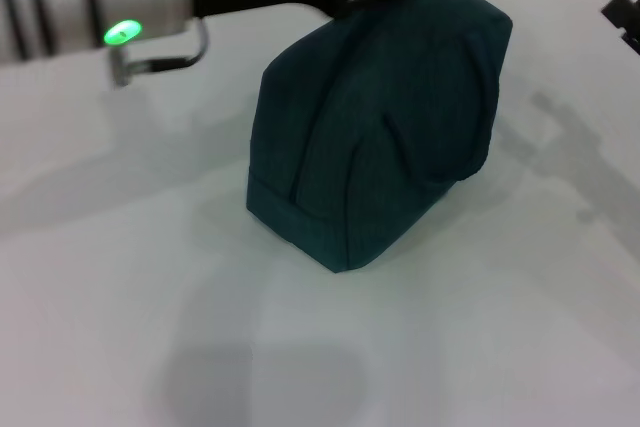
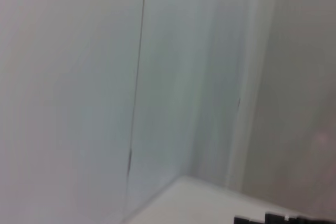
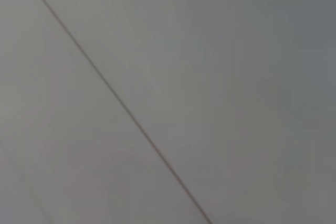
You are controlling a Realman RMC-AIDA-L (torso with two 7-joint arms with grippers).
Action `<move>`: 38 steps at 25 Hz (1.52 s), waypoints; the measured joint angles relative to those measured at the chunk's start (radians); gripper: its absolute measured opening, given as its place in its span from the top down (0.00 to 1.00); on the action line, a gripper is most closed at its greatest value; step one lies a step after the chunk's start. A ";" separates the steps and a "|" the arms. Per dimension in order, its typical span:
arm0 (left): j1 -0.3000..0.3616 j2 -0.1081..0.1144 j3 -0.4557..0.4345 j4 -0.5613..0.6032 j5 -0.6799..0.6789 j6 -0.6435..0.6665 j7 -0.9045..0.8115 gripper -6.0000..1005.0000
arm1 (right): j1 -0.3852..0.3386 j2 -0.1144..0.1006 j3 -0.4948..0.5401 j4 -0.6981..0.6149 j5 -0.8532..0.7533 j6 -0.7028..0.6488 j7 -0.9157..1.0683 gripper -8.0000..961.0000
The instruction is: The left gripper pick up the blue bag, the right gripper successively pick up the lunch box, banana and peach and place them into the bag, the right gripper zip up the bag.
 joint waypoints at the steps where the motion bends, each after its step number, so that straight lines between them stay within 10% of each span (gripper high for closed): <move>1: 0.023 0.000 -0.013 -0.006 -0.040 0.015 0.059 0.59 | -0.020 -0.005 -0.007 -0.035 -0.013 -0.018 -0.015 0.11; 6: 0.128 0.003 -0.128 -0.117 -0.196 0.173 0.297 0.49 | -0.101 -0.043 -0.016 -0.204 -0.168 -0.135 -0.093 0.10; 8: 0.149 0.004 -0.187 -0.190 -0.208 0.276 0.366 0.27 | -0.126 -0.057 -0.013 -0.259 -0.266 -0.184 -0.125 0.10; 14: 0.201 0.006 -0.368 -0.447 -0.115 0.545 0.594 0.12 | -0.151 -0.055 -0.009 -0.308 -0.515 -0.227 -0.208 0.11; 23: 0.257 0.003 -0.407 -0.627 0.071 0.508 0.729 0.12 | -0.157 -0.005 -0.016 -0.200 -0.650 -0.114 -0.347 0.11; 38: 0.252 0.005 -0.446 -0.702 0.093 0.501 0.796 0.13 | -0.142 0.001 -0.016 -0.091 -0.651 -0.046 -0.452 0.11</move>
